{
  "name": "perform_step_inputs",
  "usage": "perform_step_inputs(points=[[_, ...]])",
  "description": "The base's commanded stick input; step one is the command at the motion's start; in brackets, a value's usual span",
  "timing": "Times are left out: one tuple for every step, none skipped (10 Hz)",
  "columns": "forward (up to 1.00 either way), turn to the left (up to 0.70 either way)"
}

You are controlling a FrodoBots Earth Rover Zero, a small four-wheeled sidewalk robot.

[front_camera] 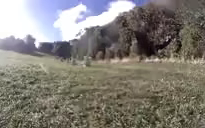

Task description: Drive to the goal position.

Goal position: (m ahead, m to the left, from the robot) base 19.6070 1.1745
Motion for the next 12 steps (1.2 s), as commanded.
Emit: perform_step_inputs(points=[[0.5,0.0],[0.5,0.0],[0.5,0.0],[0.5,0.0],[0.5,0.0],[0.5,0.0],[0.5,0.0],[0.5,0.0],[0.5,0.0],[0.5,0.0],[0.5,0.0],[0.5,0.0]])
